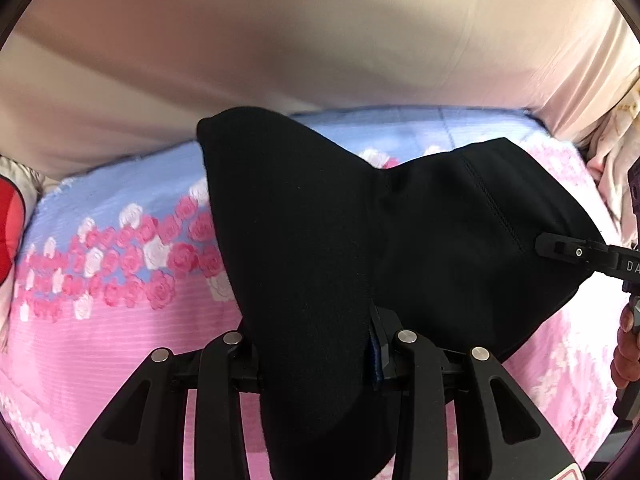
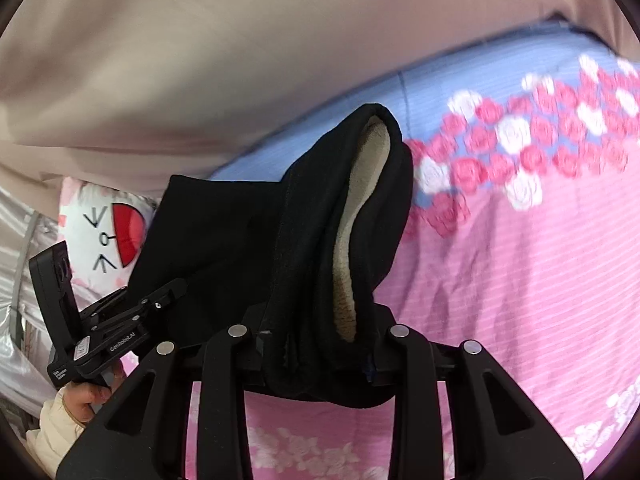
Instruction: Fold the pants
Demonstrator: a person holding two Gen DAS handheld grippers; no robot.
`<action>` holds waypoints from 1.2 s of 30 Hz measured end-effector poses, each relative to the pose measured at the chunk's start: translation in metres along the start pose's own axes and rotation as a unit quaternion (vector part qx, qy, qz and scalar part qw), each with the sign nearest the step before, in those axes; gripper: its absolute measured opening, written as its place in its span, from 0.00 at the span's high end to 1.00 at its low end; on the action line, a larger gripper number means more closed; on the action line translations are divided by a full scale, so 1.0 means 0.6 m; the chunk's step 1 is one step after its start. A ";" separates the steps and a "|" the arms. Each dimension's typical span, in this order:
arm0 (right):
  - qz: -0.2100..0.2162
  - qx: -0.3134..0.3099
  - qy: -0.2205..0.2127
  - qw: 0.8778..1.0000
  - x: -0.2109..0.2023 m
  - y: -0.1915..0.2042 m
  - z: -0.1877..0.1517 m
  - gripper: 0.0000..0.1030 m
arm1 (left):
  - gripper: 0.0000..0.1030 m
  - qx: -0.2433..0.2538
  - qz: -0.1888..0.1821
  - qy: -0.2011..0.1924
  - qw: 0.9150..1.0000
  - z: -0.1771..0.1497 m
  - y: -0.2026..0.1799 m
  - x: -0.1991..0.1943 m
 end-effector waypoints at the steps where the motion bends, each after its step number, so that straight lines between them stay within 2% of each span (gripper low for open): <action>1: -0.002 0.004 0.002 1.000 0.005 -0.008 -0.005 0.71 | 0.67 -0.004 0.000 0.003 1.000 -0.006 0.004 0.010; 4: -0.005 0.015 0.007 1.000 0.019 -0.036 -0.022 0.67 | 0.63 -0.018 -0.008 0.000 1.000 -0.021 0.018 0.030; 6: -0.005 0.018 0.009 1.000 0.027 -0.050 -0.032 0.59 | 0.51 -0.015 -0.006 -0.008 1.000 -0.029 0.023 0.041; 8: 0.001 0.035 0.007 0.999 0.027 -0.066 -0.037 0.45 | 0.40 -0.016 0.004 -0.022 1.000 -0.036 0.029 0.052; 9: 0.000 0.048 -0.001 0.999 0.016 -0.076 -0.035 0.44 | 0.32 -0.026 0.001 -0.031 0.999 -0.041 0.038 0.056; 11: -0.032 0.056 -0.035 0.997 -0.033 -0.090 -0.026 0.44 | 0.23 -0.058 0.007 -0.037 0.998 -0.047 0.063 0.045; 12: -0.060 0.052 -0.060 0.995 -0.065 -0.093 -0.020 0.44 | 0.23 -0.070 0.019 -0.039 0.997 -0.048 0.077 0.033; 13: -0.088 0.043 -0.082 0.992 -0.097 -0.092 -0.016 0.48 | 0.24 -0.083 0.033 -0.041 0.995 -0.049 0.093 0.010; 14: -0.102 0.006 -0.093 0.990 -0.134 -0.069 -0.012 0.66 | 0.25 -0.090 0.045 -0.052 0.994 -0.047 0.106 -0.021; 15: -0.109 -0.030 -0.090 0.990 -0.149 -0.043 -0.012 0.73 | 0.26 -0.093 0.060 -0.074 0.991 -0.041 0.115 -0.059; 17: -0.112 -0.110 -0.071 0.985 -0.153 0.021 -0.014 0.82 | 0.25 -0.090 0.065 -0.116 0.987 -0.022 0.111 -0.124; 19: -0.114 -0.183 -0.041 0.976 -0.120 0.079 -0.025 0.84 | 0.25 -0.068 0.065 -0.107 0.990 -0.007 0.081 -0.135; 21: -0.130 -0.214 -0.027 0.968 -0.076 0.098 -0.031 0.84 | 0.25 -0.036 0.084 -0.083 0.992 -0.003 0.045 -0.114; 23: -0.137 -0.211 -0.013 0.968 -0.040 0.094 -0.034 0.84 | 0.25 -0.014 0.111 -0.043 0.993 -0.018 0.017 -0.070; 26: -0.164 -0.210 -0.002 0.964 -0.017 0.056 -0.049 0.85 | 0.25 -0.018 0.126 0.000 0.992 -0.047 0.006 -0.018; 28: -0.176 -0.198 0.010 0.964 -0.008 0.017 -0.061 0.95 | 0.25 -0.024 0.132 0.026 0.991 -0.069 0.011 0.012; 29: -0.176 -0.196 0.011 0.965 -0.007 0.003 -0.063 0.99 | 0.24 -0.029 0.130 0.032 0.990 -0.079 0.014 0.019; 32: -0.154 -0.175 0.006 0.972 -0.014 -0.010 -0.067 1.00 | 0.22 -0.045 0.116 0.024 0.992 -0.092 0.021 0.025; 36: -0.151 -0.139 -0.010 0.979 -0.042 0.000 -0.056 1.00 | 0.20 -0.043 0.118 0.029 0.992 -0.089 0.025 0.028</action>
Point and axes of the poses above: each gripper's, at about its wrist camera, not at the fingertips, and x roughly the way its jaws point, y to its left, z to its top, the point moved 8 cm from there along x, roughly the way its jaws point, and after that the axes turned 1 degree about -y, right-handed, at the moved point
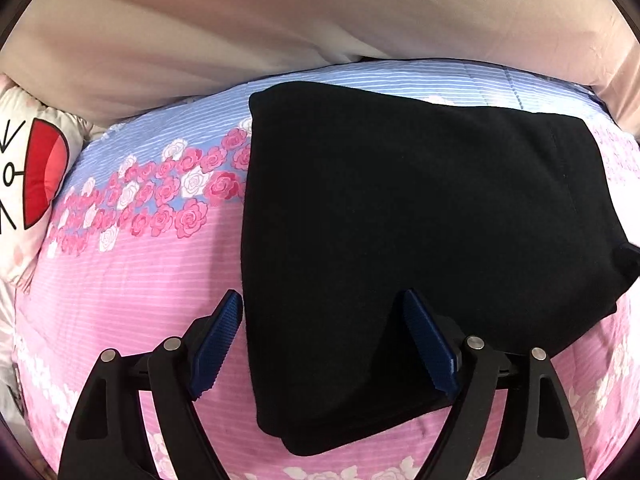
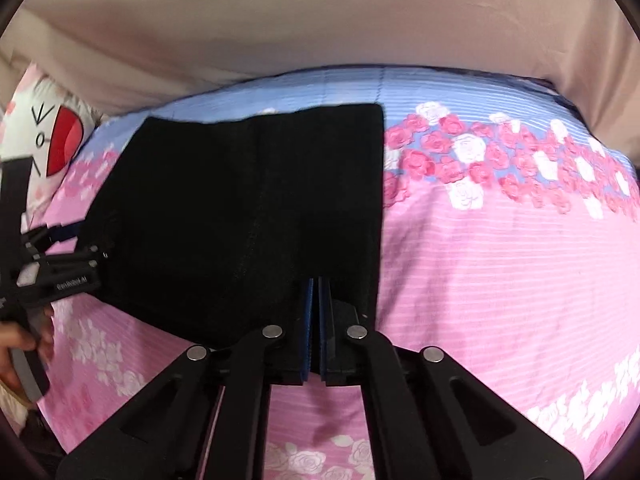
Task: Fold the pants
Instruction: 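Lower the folded edge onto the bundle with the right gripper and release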
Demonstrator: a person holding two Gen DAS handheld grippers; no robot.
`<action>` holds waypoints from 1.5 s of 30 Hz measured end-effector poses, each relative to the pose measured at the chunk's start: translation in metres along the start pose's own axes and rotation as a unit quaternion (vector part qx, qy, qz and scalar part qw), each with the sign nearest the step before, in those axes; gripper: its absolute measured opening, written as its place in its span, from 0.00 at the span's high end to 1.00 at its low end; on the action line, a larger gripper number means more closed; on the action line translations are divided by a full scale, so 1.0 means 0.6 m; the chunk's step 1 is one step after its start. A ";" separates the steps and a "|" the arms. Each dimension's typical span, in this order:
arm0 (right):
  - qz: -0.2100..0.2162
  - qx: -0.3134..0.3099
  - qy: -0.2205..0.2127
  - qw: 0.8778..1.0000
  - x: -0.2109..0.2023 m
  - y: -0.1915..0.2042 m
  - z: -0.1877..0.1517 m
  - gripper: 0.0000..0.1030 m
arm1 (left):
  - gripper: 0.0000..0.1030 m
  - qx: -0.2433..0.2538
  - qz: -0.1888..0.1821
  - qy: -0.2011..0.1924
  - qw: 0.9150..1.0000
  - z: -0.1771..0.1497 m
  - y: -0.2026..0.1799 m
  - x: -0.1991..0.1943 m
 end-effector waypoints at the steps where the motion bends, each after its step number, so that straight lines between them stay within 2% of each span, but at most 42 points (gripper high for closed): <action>1: 0.008 0.015 -0.010 1.000 -0.014 0.001 0.005 0.96 | 0.21 0.004 0.003 0.001 1.000 0.001 -0.001 -0.001; 2: 0.009 0.014 -0.014 1.000 -0.019 0.006 0.007 0.96 | 0.21 0.008 0.005 0.000 1.000 0.001 -0.003 -0.001; 5: -0.018 -0.015 0.021 1.000 0.016 -0.009 -0.017 1.00 | 0.21 0.010 0.008 -0.001 1.000 0.001 -0.003 0.003; 7: -0.015 0.012 0.016 1.000 0.014 -0.032 -0.022 1.00 | 0.21 0.007 0.005 0.000 1.000 0.001 -0.004 0.003; 9: -0.037 0.036 0.016 0.999 0.005 -0.057 -0.019 0.96 | 0.21 0.010 0.007 0.000 1.000 0.002 -0.003 0.002; 11: -0.025 0.071 0.005 0.997 -0.014 -0.069 -0.012 0.96 | 0.21 0.011 0.007 0.000 1.000 0.002 -0.004 0.000; 13: -0.002 0.070 -0.017 0.997 -0.039 -0.050 0.018 0.96 | 0.21 0.011 0.006 0.001 1.000 0.003 -0.003 0.001; 15: 0.015 0.040 -0.033 0.999 -0.049 -0.011 0.065 0.96 | 0.21 0.013 0.008 0.000 1.000 0.004 -0.003 0.000; 17: 0.028 0.014 -0.040 0.999 -0.035 0.020 0.110 0.96 | 0.20 0.013 0.010 0.001 1.000 0.005 -0.004 0.002; 19: 0.031 -0.004 -0.027 0.999 0.012 0.038 0.151 0.96 | 0.20 0.013 0.011 0.002 1.000 0.006 -0.004 0.003; 21: 0.018 -0.012 -0.003 1.000 0.071 0.032 0.171 0.96 | 0.20 0.016 0.012 0.001 1.000 0.006 -0.004 0.003; 23: -0.001 0.003 0.035 0.999 0.133 -0.005 0.166 0.99 | 0.20 0.017 0.012 -0.001 1.000 0.005 -0.004 0.004; 24: 0.008 0.024 0.041 0.999 0.154 -0.025 0.166 0.99 | 0.19 0.017 0.009 -0.002 1.000 0.005 -0.005 0.004; 26: 0.025 0.074 0.040 0.996 0.149 -0.050 0.174 1.00 | 0.19 0.017 0.009 -0.002 1.000 0.006 -0.005 0.005; 28: 0.031 0.086 0.002 0.996 0.092 -0.048 0.182 0.96 | 0.19 0.016 0.010 -0.002 1.000 0.008 -0.004 0.005; 30: 0.047 0.061 -0.016 0.997 0.033 -0.021 0.156 0.97 | 0.19 0.013 0.005 -0.002 1.000 0.008 -0.003 0.005; 32: 0.054 0.042 -0.007 0.998 0.004 0.003 0.104 0.97 | 0.19 0.008 0.001 -0.001 1.000 0.007 -0.001 0.005; 34: 0.040 0.026 0.016 0.999 0.012 0.010 0.034 0.97 | 0.19 0.007 0.000 -0.001 1.000 0.007 -0.001 0.003; 36: 0.032 0.026 0.038 0.998 0.047 -0.005 -0.017 1.00 | 0.18 0.009 0.002 -0.002 1.000 0.007 -0.002 0.003; 37: 0.047 0.036 0.020 0.998 0.047 -0.010 -0.020 1.00 | 0.17 0.009 0.004 -0.002 1.000 0.007 -0.002 0.003; 38: 0.063 0.059 0.021 0.996 0.045 -0.018 -0.016 1.00 | 0.16 0.009 0.006 -0.003 1.000 0.007 -0.001 0.003; 40: 0.064 0.082 0.019 0.994 0.030 -0.019 -0.004 1.00 | 0.17 0.010 0.010 -0.010 1.000 0.010 0.002 -0.008; 42: 0.048 0.059 -0.007 0.997 -0.012 -0.009 0.009 0.97 | 0.19 0.013 0.019 -0.017 1.000 0.009 0.009 -0.027; 45: 0.041 0.017 -0.003 0.999 -0.030 0.016 -0.003 0.97 | 0.19 0.009 0.021 -0.024 0.999 -0.008 0.026 -0.055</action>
Point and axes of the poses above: each gripper's, at about its wrist camera, not at the fingertips, and x roughly the way its jaws point, y to its left, z to its top, the point moved 8 cm from there along x, roughly the way its jaws point, and after that the axes turned 1 degree about -y, right-handed, at the moved point
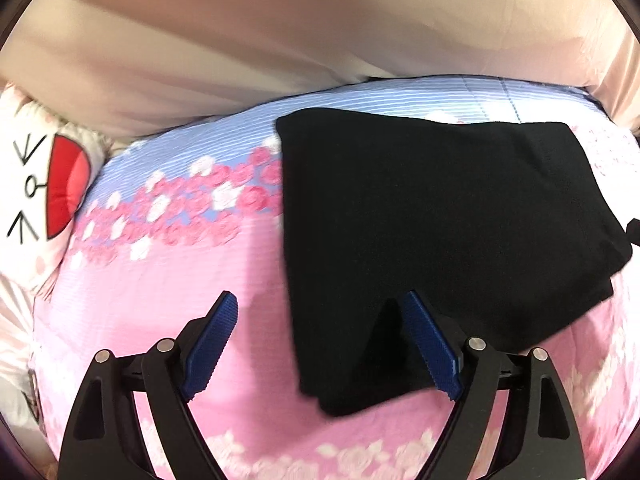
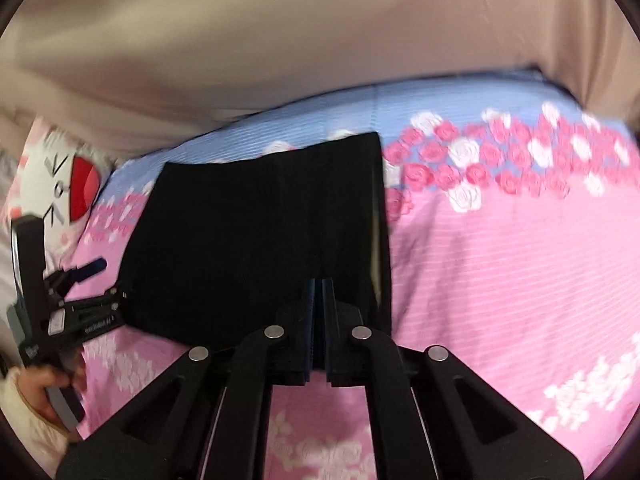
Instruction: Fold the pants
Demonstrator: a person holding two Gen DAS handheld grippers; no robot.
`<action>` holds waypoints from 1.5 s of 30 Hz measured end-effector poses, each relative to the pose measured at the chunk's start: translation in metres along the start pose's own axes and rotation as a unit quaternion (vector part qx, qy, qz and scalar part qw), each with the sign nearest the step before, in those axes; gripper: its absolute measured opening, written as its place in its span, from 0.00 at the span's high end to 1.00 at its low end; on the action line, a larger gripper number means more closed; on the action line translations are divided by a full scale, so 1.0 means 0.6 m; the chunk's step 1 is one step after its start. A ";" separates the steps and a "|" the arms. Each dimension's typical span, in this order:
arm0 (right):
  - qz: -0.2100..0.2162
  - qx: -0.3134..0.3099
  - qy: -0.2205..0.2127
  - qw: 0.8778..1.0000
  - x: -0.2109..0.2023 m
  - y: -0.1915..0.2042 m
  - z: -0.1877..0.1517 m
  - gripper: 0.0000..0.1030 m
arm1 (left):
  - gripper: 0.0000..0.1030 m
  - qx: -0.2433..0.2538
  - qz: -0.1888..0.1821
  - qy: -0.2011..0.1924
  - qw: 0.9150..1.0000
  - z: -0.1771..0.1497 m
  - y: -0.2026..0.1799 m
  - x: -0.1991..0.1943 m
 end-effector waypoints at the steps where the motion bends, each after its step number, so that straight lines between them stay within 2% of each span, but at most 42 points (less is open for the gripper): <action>1: -0.012 -0.012 0.009 1.000 0.011 -0.001 -0.004 0.97 | 0.19 -0.003 0.004 0.006 1.000 -0.013 0.009 -0.002; 3: -0.031 -0.012 0.037 0.999 0.051 -0.011 -0.026 1.00 | 0.17 -0.007 0.011 0.019 1.000 -0.038 0.022 0.009; 4: -0.020 0.002 0.041 0.999 0.068 -0.018 -0.034 1.00 | 0.17 -0.011 0.010 0.028 1.000 -0.049 0.026 0.017; 6: -0.003 0.019 0.032 0.999 0.074 -0.018 -0.032 1.00 | 0.16 -0.025 0.000 0.040 0.999 -0.068 0.030 0.038; 9: -0.007 0.025 0.036 0.999 0.058 -0.013 -0.030 1.00 | 0.17 -0.040 -0.007 0.034 0.999 -0.072 0.035 0.040; 12: -0.018 0.024 0.022 0.999 0.004 -0.002 -0.021 0.96 | 0.20 -0.042 -0.005 0.023 0.999 -0.061 0.038 -0.004; 16: -0.035 0.010 0.000 0.999 -0.079 0.025 -0.016 0.96 | 0.20 -0.033 -0.008 -0.008 0.999 -0.045 0.032 -0.107; 18: -0.043 -0.002 -0.016 0.999 -0.121 0.047 -0.008 0.94 | 0.11 -0.027 -0.006 -0.022 0.999 -0.038 0.023 -0.147; 20: -0.053 -0.011 -0.035 0.998 -0.147 0.064 0.005 0.93 | 0.11 -0.026 -0.001 -0.038 0.999 -0.027 0.014 -0.181; 21: -0.055 -0.012 -0.050 0.997 -0.164 0.076 0.013 0.91 | 0.11 -0.028 -0.002 -0.044 0.999 -0.020 0.010 -0.191; 22: -0.055 -0.010 -0.059 0.997 -0.175 0.082 0.018 0.78 | 0.11 -0.035 -0.002 -0.048 0.998 -0.014 0.006 -0.203; 23: -0.055 -0.008 -0.074 0.996 -0.189 0.089 0.023 0.60 | 0.11 -0.040 -0.001 -0.049 0.998 -0.007 0.003 -0.210; 25: -0.062 -0.014 -0.103 0.993 -0.212 0.103 0.038 0.46 | 0.11 -0.044 -0.001 -0.052 0.998 0.006 -0.003 -0.222; 28: -0.074 -0.034 -0.127 0.989 -0.236 0.123 0.058 0.45 | 0.11 -0.041 -0.002 -0.065 0.997 0.024 -0.010 -0.240; 31: -0.081 -0.030 -0.144 0.986 -0.257 0.133 0.065 0.30 | 0.11 -0.039 -0.014 -0.082 0.996 0.036 -0.018 -0.259; 34: -0.085 -0.023 -0.150 0.985 -0.265 0.136 0.060 0.27 | 0.11 -0.038 -0.028 -0.090 0.995 0.040 -0.029 -0.272; 39: -0.088 0.000 -0.144 0.986 -0.262 0.130 0.047 0.27 | 0.11 -0.022 -0.009 -0.096 0.995 0.034 -0.036 -0.280; 45: -0.093 0.009 -0.143 0.985 -0.261 0.126 0.042 0.27 | 0.11 -0.019 -0.012 -0.100 0.995 0.028 -0.036 -0.284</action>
Point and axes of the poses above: each gripper's, at about its wrist camera, not at the fingertips, and x roughly the way its jaws point, y to its left, z to its top, the point moved 8 cm from there along x, roughly the way its jaws point, and after that the axes turned 1 degree about -y, right-handed, at the moved point
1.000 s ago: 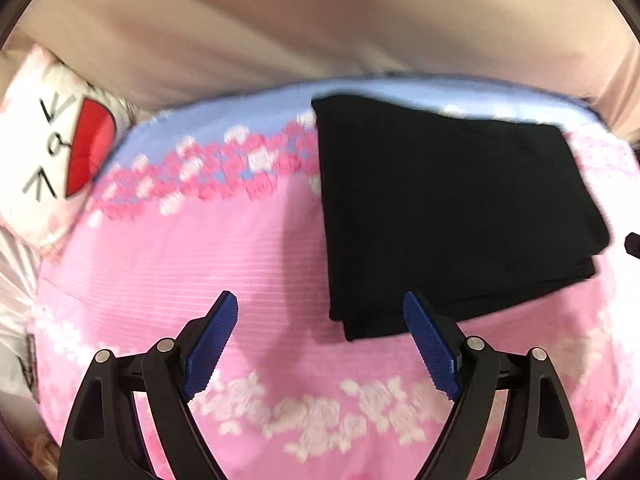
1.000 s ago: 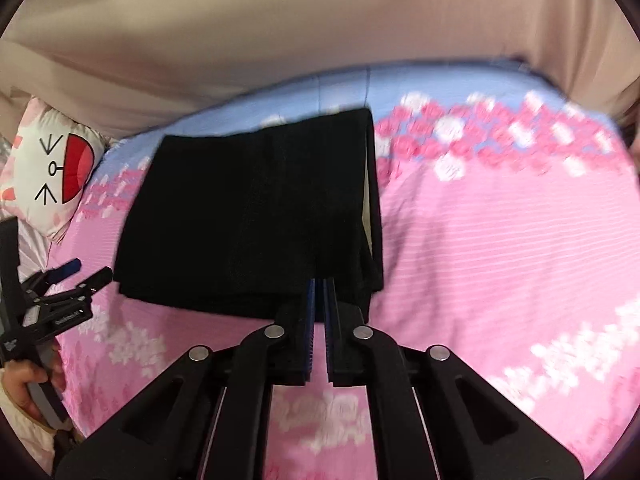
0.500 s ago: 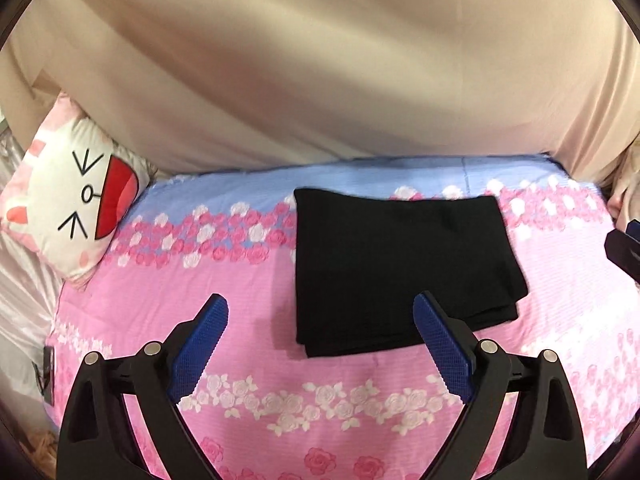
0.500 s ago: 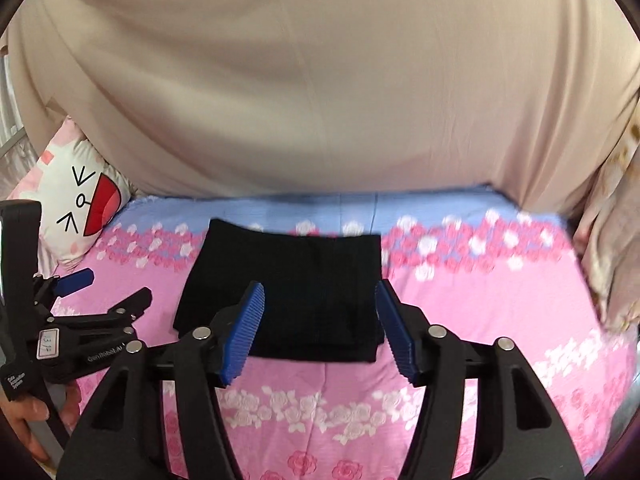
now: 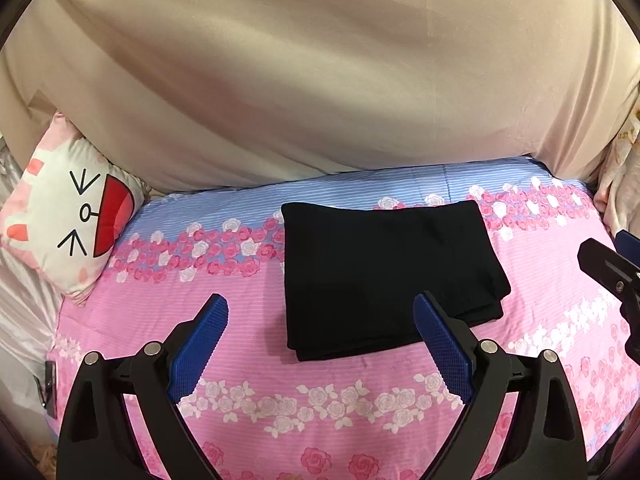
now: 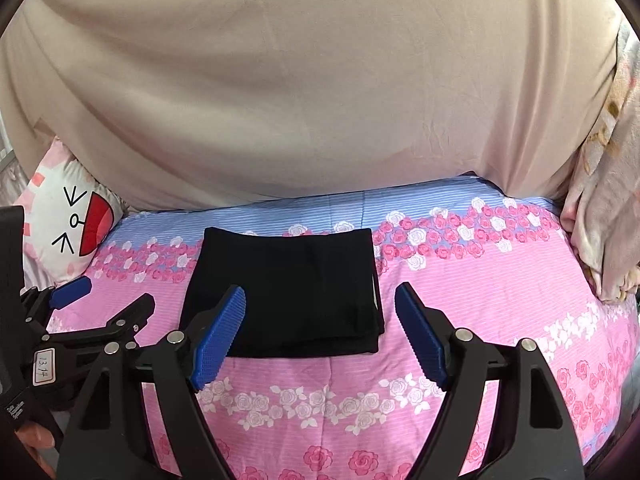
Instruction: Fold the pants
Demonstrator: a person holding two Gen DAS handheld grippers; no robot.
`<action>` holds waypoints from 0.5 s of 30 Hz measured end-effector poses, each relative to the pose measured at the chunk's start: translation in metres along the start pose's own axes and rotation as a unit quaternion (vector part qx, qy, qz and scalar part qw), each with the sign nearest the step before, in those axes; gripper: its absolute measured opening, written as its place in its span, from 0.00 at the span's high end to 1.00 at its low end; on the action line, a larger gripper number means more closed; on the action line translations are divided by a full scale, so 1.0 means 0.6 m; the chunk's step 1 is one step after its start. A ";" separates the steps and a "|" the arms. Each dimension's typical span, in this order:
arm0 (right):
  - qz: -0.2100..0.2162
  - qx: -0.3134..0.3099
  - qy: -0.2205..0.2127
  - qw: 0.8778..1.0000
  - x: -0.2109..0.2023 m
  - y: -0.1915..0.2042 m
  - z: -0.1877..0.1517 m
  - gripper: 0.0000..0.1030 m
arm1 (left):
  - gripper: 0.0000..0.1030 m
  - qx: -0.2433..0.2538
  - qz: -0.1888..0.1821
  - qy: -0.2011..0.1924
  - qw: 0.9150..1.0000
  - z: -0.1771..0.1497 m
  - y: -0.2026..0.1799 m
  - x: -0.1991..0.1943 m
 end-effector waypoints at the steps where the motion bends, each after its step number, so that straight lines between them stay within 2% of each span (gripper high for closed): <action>1: -0.001 0.000 0.000 1.000 -0.001 0.000 -0.001 0.27 | 0.11 0.000 0.000 0.000 1.000 -0.001 0.001 0.000; 7: -0.004 -0.003 0.003 1.000 -0.003 0.001 -0.005 0.26 | 0.11 -0.006 -0.007 0.007 1.000 -0.005 0.003 0.000; 12: -0.007 -0.003 0.003 1.000 -0.005 0.002 -0.007 0.27 | 0.11 -0.001 0.007 0.002 1.000 -0.005 0.005 0.000; 15: -0.007 -0.003 0.003 1.000 -0.005 0.002 -0.006 0.26 | 0.11 -0.004 -0.003 -0.001 1.000 -0.003 0.005 -0.001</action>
Point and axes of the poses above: each gripper's, at about its wrist camera, not at the fingertips, and x roughly the way its jaws point, y to its left, z to its top, the point moved 8 cm from there along x, roughly the way its jaws point, and after that the axes turned 1 degree about -y, right-handed, at the moved point
